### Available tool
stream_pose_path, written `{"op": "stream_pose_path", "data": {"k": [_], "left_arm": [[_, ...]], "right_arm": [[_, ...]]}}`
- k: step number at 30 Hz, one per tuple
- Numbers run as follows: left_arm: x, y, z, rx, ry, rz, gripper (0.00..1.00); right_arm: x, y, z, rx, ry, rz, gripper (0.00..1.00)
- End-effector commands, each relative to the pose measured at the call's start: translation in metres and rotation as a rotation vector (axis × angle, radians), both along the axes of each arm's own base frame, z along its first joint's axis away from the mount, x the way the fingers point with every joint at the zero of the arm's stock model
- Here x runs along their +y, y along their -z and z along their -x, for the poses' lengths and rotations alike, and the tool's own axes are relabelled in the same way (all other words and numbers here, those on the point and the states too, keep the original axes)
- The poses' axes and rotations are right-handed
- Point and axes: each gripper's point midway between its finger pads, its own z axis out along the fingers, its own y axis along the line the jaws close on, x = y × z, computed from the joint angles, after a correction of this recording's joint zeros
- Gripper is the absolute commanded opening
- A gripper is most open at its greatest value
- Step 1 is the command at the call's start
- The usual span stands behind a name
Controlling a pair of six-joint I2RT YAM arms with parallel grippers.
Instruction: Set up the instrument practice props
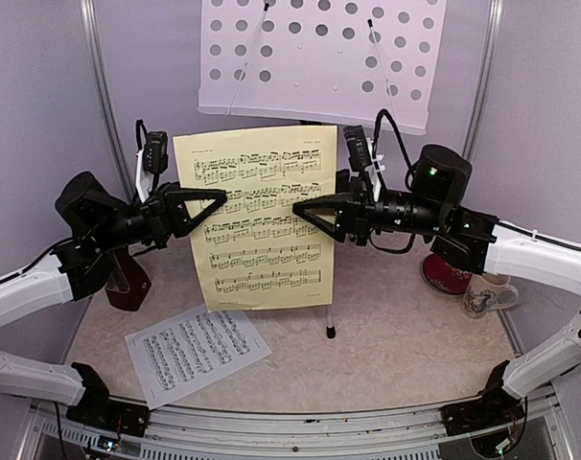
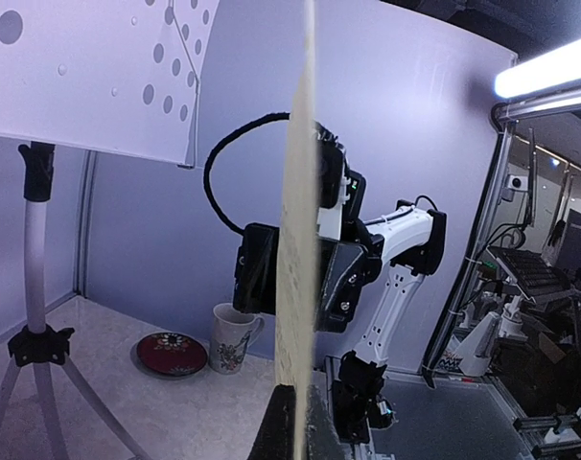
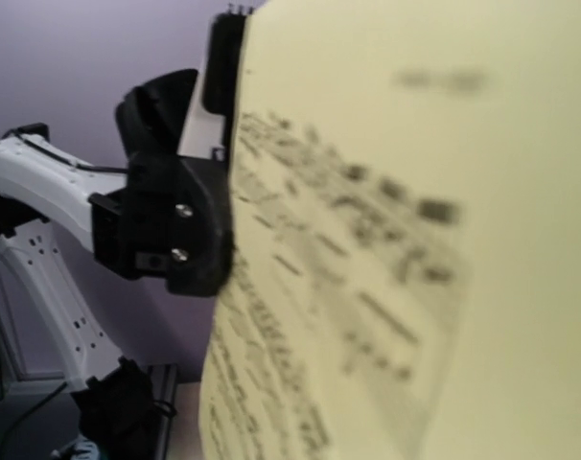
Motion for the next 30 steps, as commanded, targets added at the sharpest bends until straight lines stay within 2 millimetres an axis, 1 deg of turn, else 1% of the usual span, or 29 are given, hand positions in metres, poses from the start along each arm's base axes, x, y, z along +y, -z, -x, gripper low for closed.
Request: {"op": "stream_pose_path", "data": {"k": [1,5,10,15,17,19,20,22,23,24,25,27,28,30], "left_arm": [[0.000,-0.022,0.002,-0.035,0.012,0.037,0.00],[0.000,-0.027,0.000,-0.034,0.008,0.043,0.00],[-0.001,-0.030,0.000,-0.029,0.016,0.055,0.00],[-0.001,-0.032,0.000,-0.026,0.016,0.062,0.00],[-0.002,-0.032,-0.001,-0.022,0.017,0.062,0.00],[-0.002,-0.033,-0.001,-0.018,0.014,0.065,0.00],[-0.002,-0.034,-0.002,-0.018,0.008,0.067,0.00],[-0.001,-0.038,-0.010,-0.008,-0.043,0.071,0.00],[0.000,-0.039,-0.019,0.010,-0.092,0.065,0.07],[0.001,-0.041,-0.029,0.028,-0.155,0.058,0.12],[0.002,-0.038,-0.040,0.057,-0.217,0.034,0.18],[0.009,-0.045,-0.052,0.050,-0.324,0.020,0.37],[0.013,-0.047,-0.057,0.050,-0.373,0.018,0.41],[0.023,-0.054,-0.062,0.029,-0.456,0.018,0.45]], "right_arm": [[-0.002,-0.025,0.005,-0.041,-0.033,-0.062,0.43],[-0.001,-0.029,0.003,-0.046,-0.023,-0.061,0.39],[-0.001,-0.032,0.002,-0.045,-0.013,-0.055,0.30],[-0.002,-0.034,0.001,-0.045,-0.012,-0.057,0.24],[-0.002,-0.034,0.001,-0.048,-0.007,-0.056,0.18],[-0.003,-0.036,0.001,-0.055,-0.001,-0.059,0.04],[-0.004,-0.039,0.001,-0.061,0.000,-0.061,0.00],[-0.007,-0.047,0.003,-0.079,0.007,-0.070,0.00],[-0.008,-0.053,0.003,-0.088,0.015,-0.074,0.00],[-0.010,-0.058,0.003,-0.093,0.025,-0.072,0.00],[-0.013,-0.065,0.003,-0.103,0.041,-0.077,0.00],[-0.021,-0.080,0.001,-0.127,0.085,-0.090,0.00],[-0.025,-0.087,0.000,-0.135,0.109,-0.097,0.00],[-0.034,-0.102,-0.003,-0.151,0.161,-0.113,0.00]]}}
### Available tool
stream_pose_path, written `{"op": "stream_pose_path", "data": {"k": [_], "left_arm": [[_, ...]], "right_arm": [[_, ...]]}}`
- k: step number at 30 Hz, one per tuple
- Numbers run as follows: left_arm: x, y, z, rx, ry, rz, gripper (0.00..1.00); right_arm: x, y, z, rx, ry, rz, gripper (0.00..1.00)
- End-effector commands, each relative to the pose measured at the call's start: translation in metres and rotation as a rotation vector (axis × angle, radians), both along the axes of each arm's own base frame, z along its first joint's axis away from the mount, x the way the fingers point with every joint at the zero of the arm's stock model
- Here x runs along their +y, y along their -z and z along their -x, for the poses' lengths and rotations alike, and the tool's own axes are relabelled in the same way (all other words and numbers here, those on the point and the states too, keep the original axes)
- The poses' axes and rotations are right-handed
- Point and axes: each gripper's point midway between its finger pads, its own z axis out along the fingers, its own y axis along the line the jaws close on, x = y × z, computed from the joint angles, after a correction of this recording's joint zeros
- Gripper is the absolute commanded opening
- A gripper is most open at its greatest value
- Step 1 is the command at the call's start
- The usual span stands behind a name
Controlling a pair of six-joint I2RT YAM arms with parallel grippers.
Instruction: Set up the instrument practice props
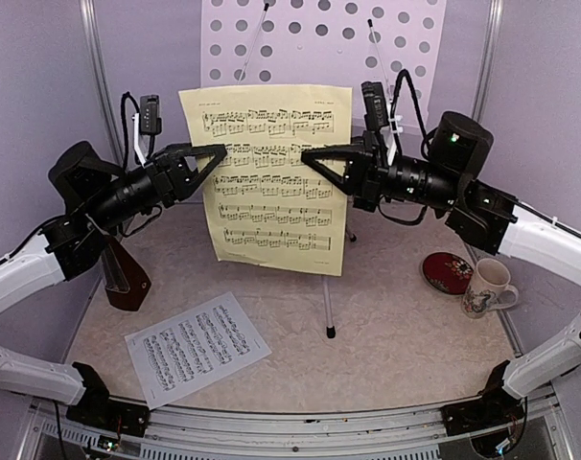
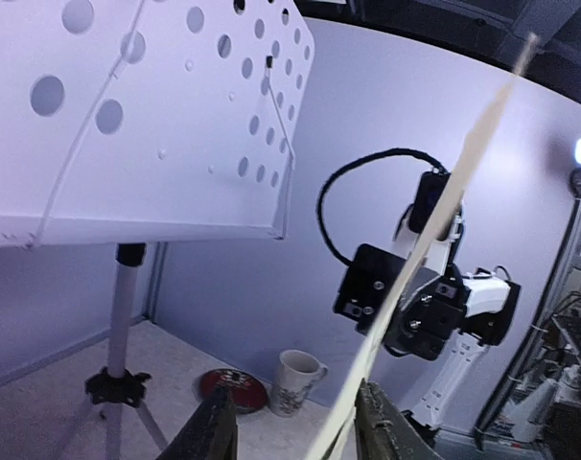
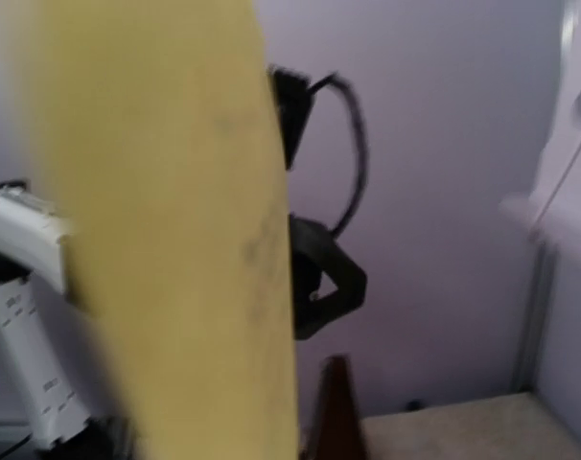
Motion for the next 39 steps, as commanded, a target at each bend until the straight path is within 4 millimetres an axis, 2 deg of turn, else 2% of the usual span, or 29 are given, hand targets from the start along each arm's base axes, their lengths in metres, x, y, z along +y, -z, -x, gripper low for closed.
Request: {"op": "stream_pose_path", "data": {"k": [1,4,7,11,14,16,17,19,20,23,27,32,39], "left_arm": [[0.026,-0.016,-0.025,-0.018,-0.280,-0.025,0.46],[0.042,-0.039,-0.027,-0.063,-0.385,0.005,0.49],[0.049,-0.060,-0.023,-0.133,-0.474,0.008,0.51],[0.050,-0.085,-0.023,-0.234,-0.607,-0.037,0.54],[0.050,-0.101,-0.034,-0.273,-0.697,-0.073,0.55],[0.043,-0.108,-0.045,-0.299,-0.734,-0.116,0.57],[0.040,-0.118,-0.048,-0.326,-0.745,-0.135,0.58],[0.021,-0.118,-0.063,-0.350,-0.745,-0.208,0.58],[0.019,-0.125,-0.063,-0.367,-0.747,-0.215,0.57],[-0.002,-0.126,-0.075,-0.406,-0.738,-0.258,0.53],[-0.015,-0.132,-0.089,-0.441,-0.772,-0.293,0.51],[-0.027,-0.127,-0.109,-0.485,-0.832,-0.362,0.48],[-0.030,-0.130,-0.122,-0.506,-0.896,-0.395,0.40]], "right_arm": [[-0.030,-0.051,-0.003,-0.067,0.135,-0.063,0.00],[-0.046,-0.080,-0.006,-0.085,0.200,-0.119,0.00],[-0.060,-0.108,-0.002,-0.102,0.223,-0.184,0.00],[-0.080,-0.143,0.002,-0.136,0.274,-0.265,0.00],[-0.098,-0.162,-0.003,-0.160,0.372,-0.315,0.00],[-0.109,-0.170,-0.009,-0.165,0.432,-0.338,0.00],[-0.114,-0.172,-0.013,-0.163,0.456,-0.346,0.00],[-0.125,-0.181,-0.019,-0.153,0.502,-0.368,0.00],[-0.130,-0.184,-0.021,-0.151,0.521,-0.382,0.00],[-0.140,-0.194,-0.028,-0.161,0.573,-0.415,0.00],[-0.141,-0.201,-0.042,-0.168,0.618,-0.411,0.00],[-0.137,-0.206,-0.058,-0.187,0.647,-0.400,0.00],[-0.131,-0.210,-0.076,-0.203,0.684,-0.384,0.00]]}}
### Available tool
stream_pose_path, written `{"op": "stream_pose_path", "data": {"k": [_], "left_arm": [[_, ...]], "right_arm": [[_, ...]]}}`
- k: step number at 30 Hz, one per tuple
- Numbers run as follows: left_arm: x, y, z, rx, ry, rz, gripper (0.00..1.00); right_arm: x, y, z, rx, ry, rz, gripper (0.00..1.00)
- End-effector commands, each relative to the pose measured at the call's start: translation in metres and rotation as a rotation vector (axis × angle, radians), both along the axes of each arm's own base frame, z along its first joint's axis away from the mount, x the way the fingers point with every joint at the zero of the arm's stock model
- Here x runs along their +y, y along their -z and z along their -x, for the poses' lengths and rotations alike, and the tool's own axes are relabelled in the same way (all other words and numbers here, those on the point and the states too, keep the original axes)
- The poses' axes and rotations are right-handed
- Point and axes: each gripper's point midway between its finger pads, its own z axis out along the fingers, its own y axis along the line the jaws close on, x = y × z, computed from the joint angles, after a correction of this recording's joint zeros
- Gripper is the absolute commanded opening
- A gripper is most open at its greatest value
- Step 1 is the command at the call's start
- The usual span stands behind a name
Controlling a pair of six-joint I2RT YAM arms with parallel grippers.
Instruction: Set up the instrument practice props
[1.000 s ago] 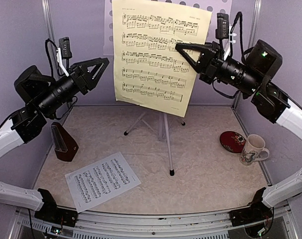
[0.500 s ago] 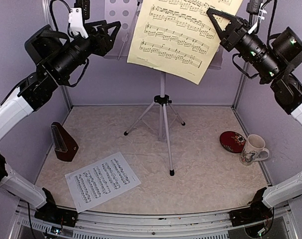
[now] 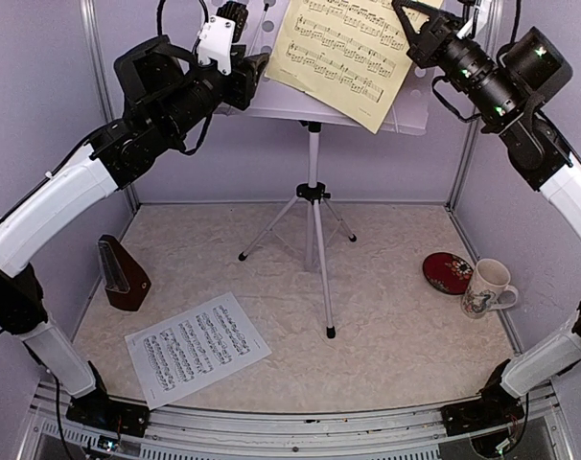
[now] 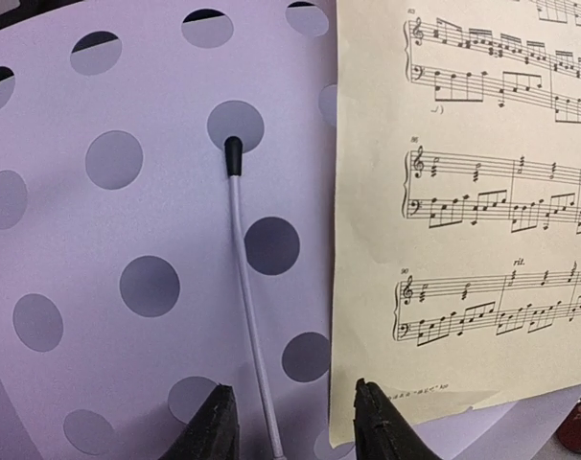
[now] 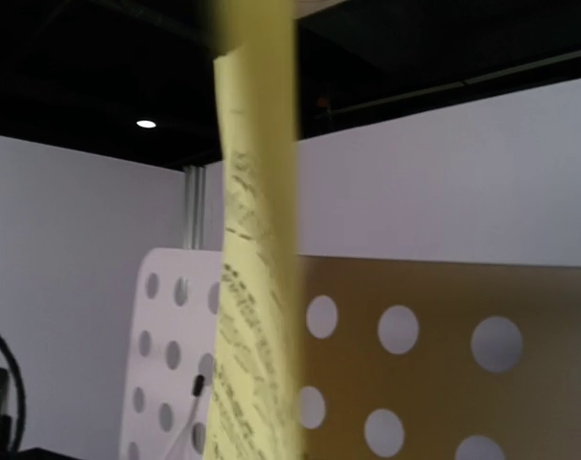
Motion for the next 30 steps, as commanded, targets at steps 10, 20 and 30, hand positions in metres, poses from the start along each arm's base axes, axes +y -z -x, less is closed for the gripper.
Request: {"op": "stream_pose_path", "data": {"k": [10,20,30], "left_arm": [[0.017,-0.014,-0.017,-0.054,-0.175,-0.036,0.18],[0.015,-0.020,0.002,-0.117,-0.077,0.021,0.00],[0.018,-0.028,0.017,-0.180,-0.017,0.092,0.00]], "right_arm": [[0.000,-0.007,-0.020,-0.022,0.088,0.018,0.00],[0.008,-0.005,-0.033,-0.046,0.134,0.039,0.00],[0.023,-0.004,-0.053,-0.058,0.165,0.066,0.00]]}}
